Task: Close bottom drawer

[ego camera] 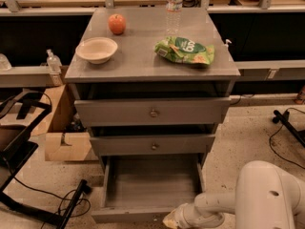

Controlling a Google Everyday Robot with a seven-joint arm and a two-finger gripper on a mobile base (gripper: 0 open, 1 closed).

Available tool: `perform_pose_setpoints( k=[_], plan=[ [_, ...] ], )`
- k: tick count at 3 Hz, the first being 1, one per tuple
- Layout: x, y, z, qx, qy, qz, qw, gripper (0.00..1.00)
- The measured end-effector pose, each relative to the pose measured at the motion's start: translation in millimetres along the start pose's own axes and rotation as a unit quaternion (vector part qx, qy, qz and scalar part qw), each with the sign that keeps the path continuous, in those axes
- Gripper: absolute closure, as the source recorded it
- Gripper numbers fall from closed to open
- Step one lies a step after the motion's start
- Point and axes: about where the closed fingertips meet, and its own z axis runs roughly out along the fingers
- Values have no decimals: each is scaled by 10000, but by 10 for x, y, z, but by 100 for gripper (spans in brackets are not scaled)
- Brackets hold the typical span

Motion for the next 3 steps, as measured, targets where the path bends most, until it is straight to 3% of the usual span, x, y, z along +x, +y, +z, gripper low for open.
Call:
perform_pose_setpoints(
  k=[3],
  plan=[
    [-174, -179, 39, 0, -17, -39, 10000, 100]
  ],
)
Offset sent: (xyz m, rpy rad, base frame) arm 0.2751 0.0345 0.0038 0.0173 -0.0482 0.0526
